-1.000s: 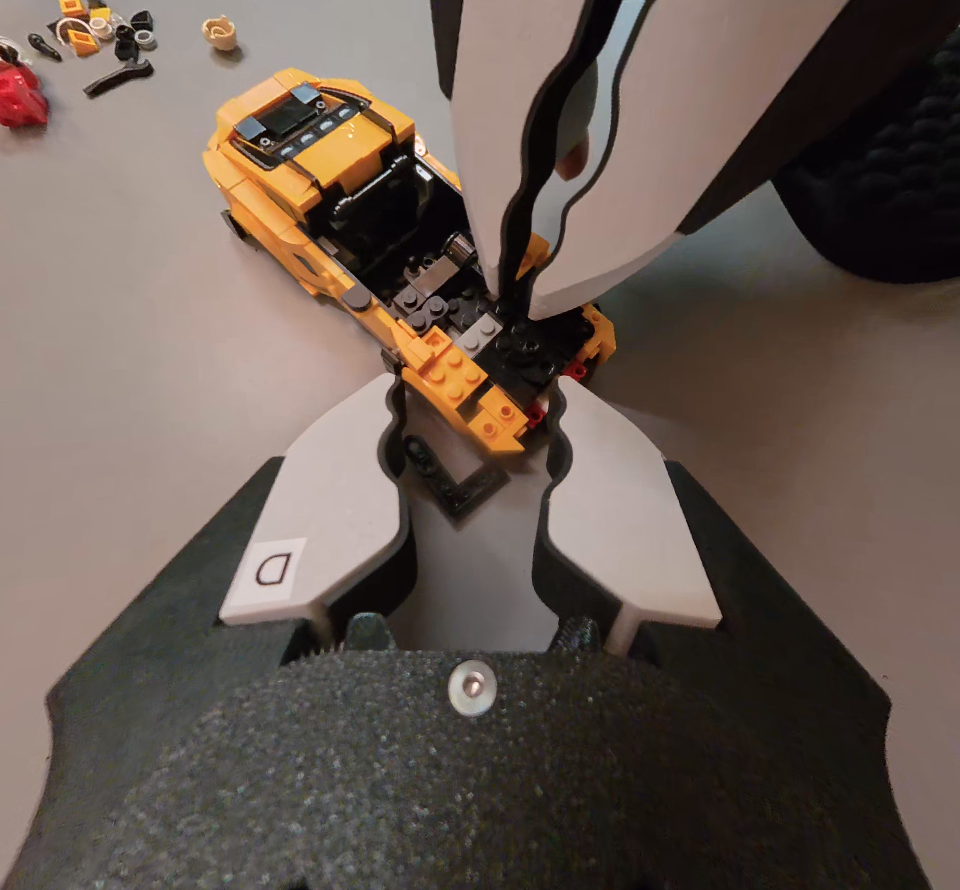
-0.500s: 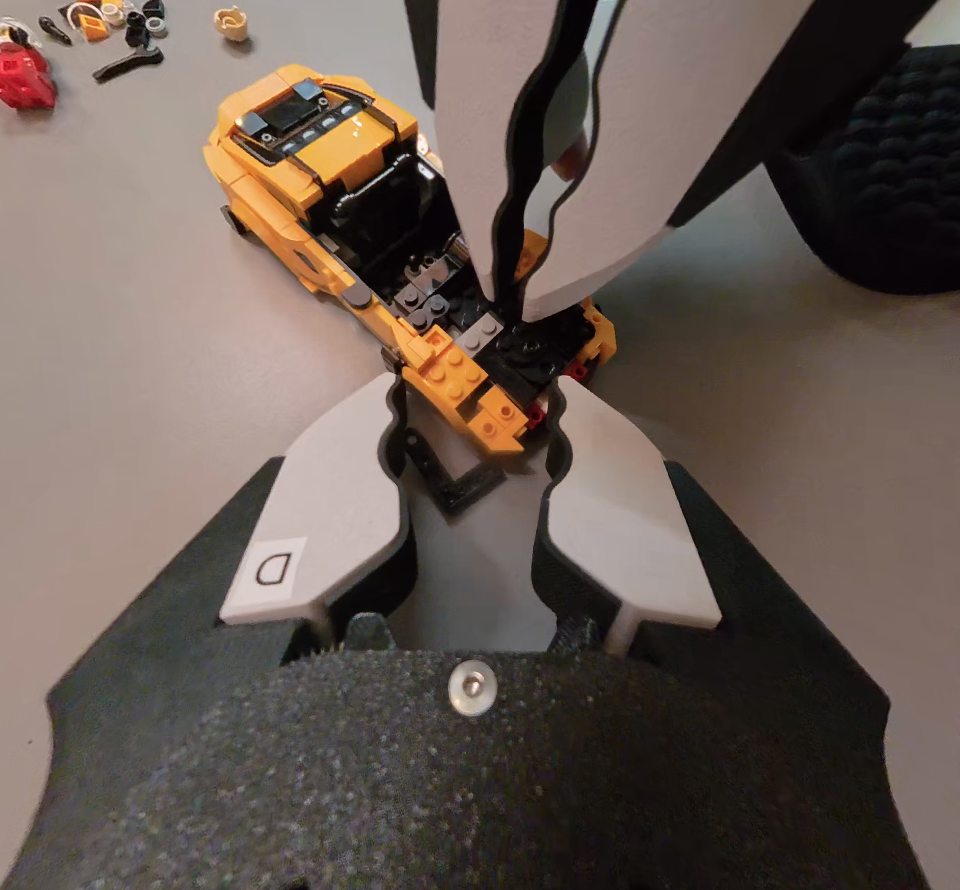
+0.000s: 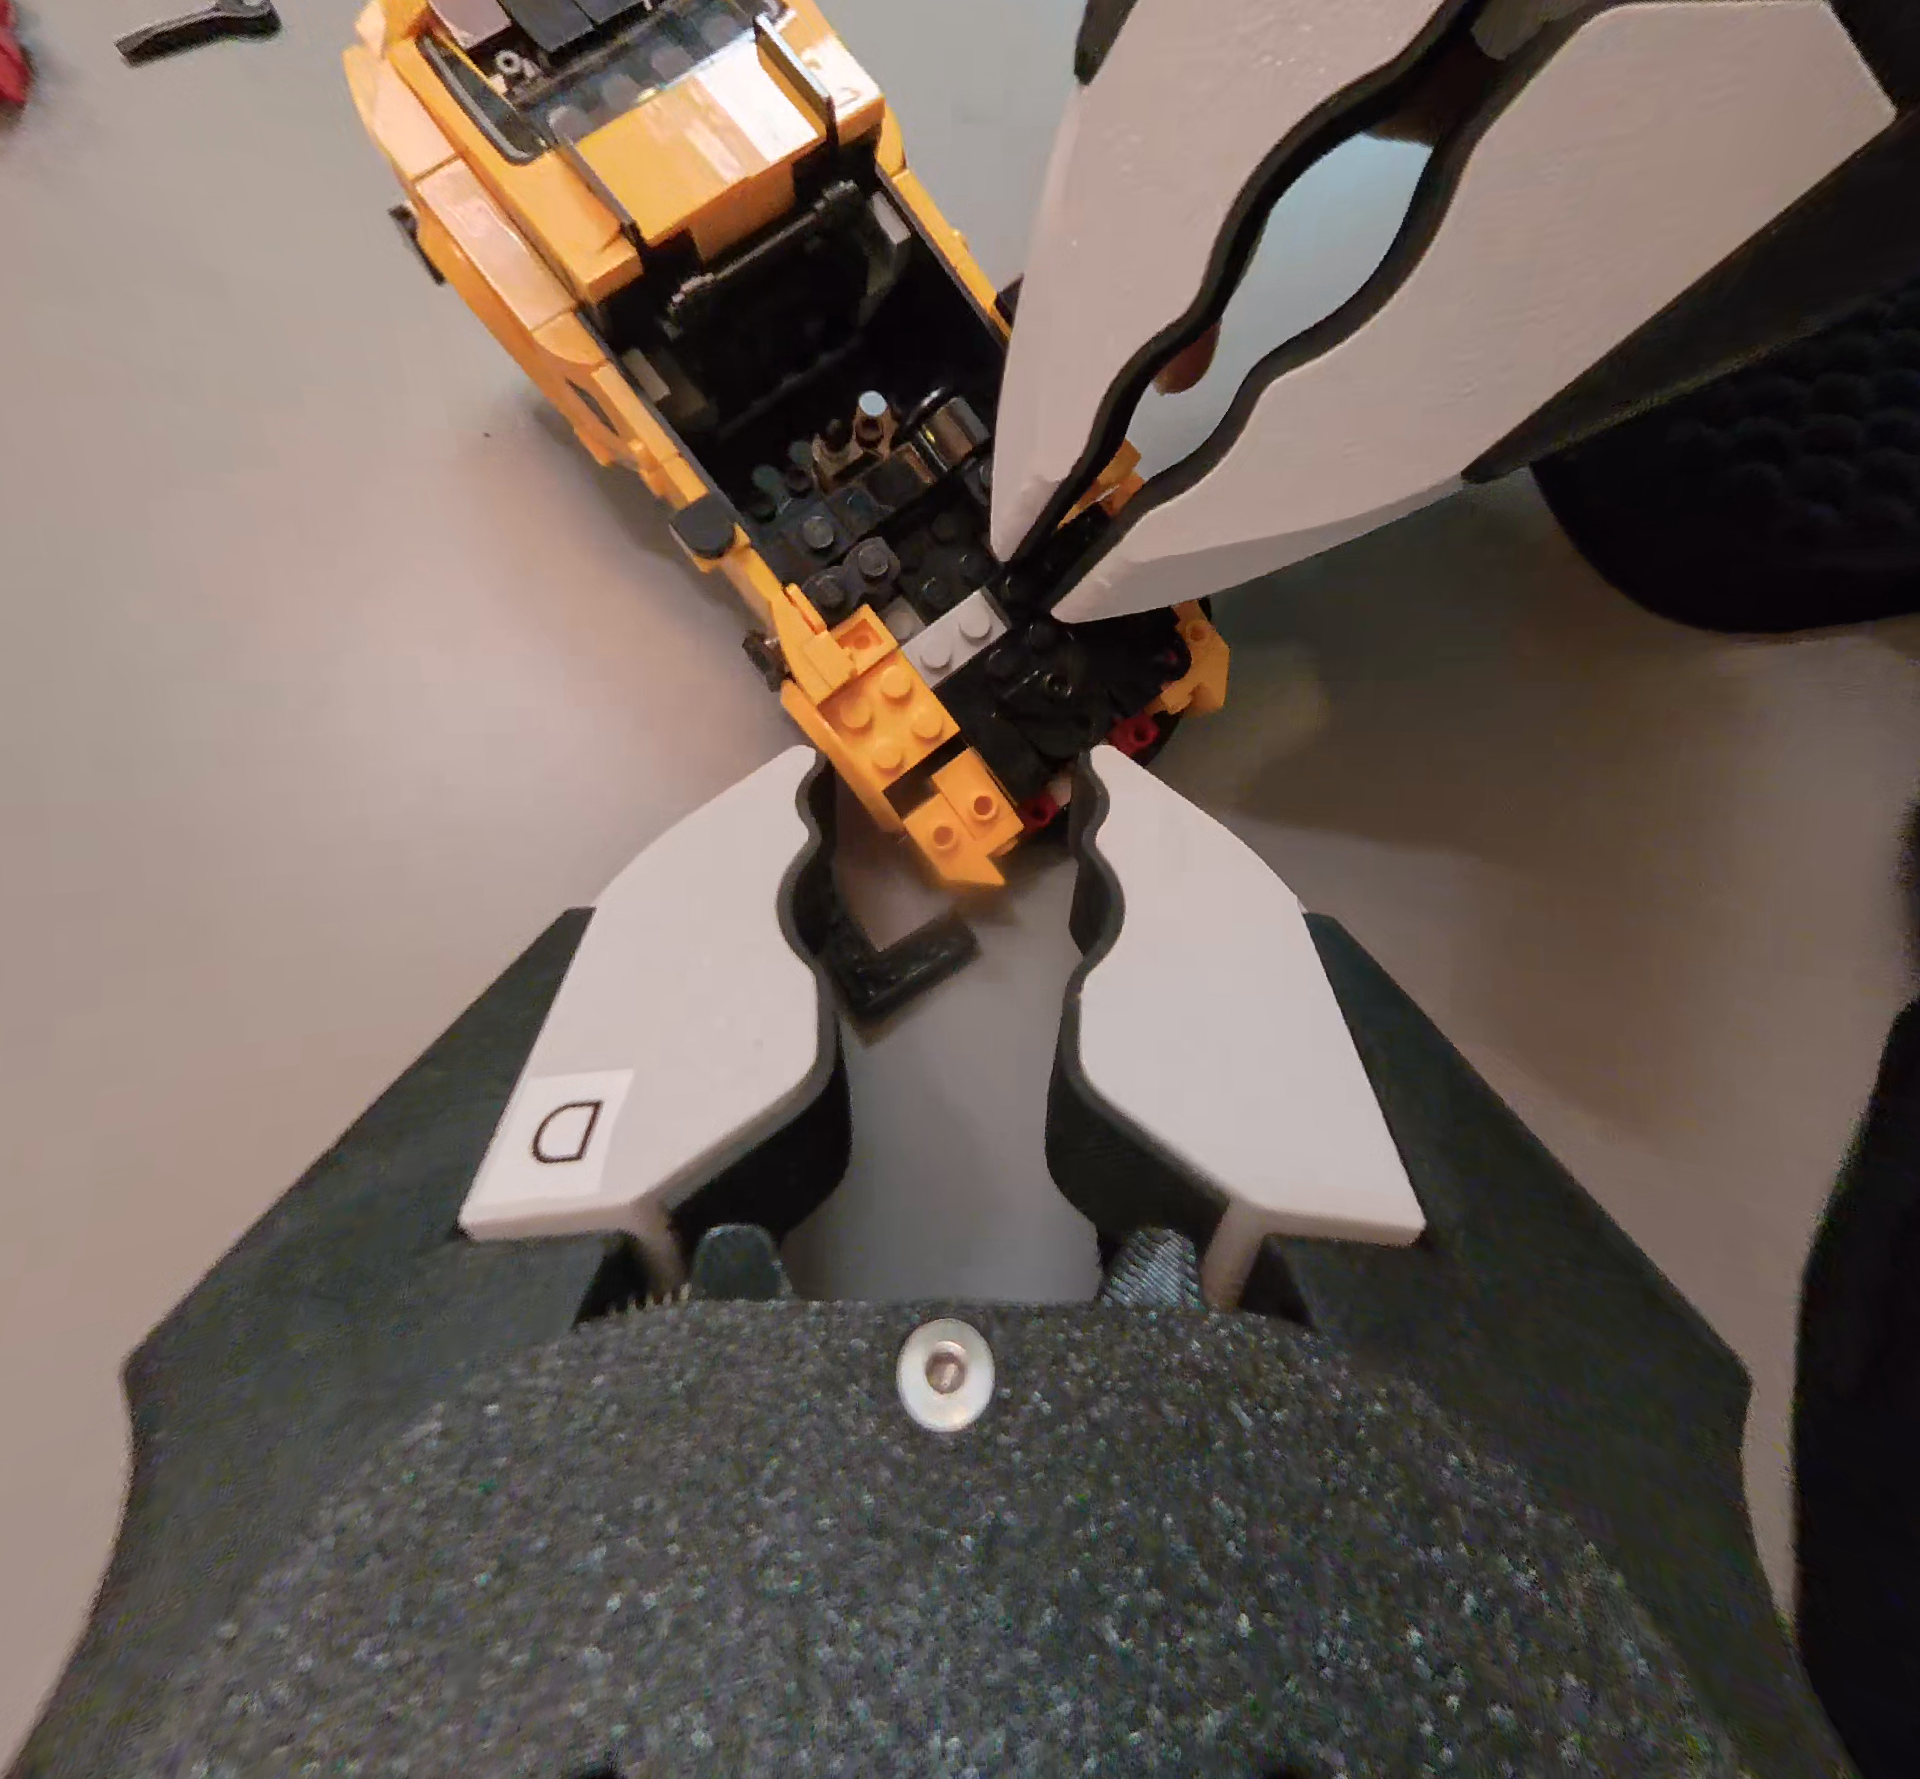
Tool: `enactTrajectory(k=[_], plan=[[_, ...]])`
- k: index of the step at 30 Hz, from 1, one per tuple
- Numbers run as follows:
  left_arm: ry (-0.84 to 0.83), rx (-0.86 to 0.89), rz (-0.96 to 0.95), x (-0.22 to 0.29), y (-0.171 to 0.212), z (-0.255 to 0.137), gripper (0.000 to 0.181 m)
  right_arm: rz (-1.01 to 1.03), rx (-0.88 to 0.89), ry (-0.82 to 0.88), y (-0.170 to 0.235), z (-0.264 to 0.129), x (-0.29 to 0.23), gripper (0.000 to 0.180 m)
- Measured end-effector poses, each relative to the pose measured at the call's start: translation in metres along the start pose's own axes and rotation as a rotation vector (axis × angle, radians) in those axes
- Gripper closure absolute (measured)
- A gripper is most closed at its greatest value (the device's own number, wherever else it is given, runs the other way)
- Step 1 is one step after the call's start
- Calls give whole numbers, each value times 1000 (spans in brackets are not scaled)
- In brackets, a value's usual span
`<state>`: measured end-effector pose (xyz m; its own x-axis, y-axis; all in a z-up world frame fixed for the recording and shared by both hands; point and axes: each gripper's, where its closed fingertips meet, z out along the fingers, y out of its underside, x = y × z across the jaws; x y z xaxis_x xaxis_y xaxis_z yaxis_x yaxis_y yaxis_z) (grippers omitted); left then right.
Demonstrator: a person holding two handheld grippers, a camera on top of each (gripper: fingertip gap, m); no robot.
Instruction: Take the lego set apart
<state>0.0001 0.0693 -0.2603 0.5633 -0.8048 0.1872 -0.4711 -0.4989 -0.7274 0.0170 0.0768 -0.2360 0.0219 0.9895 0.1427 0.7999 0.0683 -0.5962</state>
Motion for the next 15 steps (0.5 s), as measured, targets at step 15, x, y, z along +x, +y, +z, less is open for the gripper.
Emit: enactTrajectory(k=[15], plan=[[13,-24,-37,1,-1,1,140,-122,209,216,-6,-5,2,174]])
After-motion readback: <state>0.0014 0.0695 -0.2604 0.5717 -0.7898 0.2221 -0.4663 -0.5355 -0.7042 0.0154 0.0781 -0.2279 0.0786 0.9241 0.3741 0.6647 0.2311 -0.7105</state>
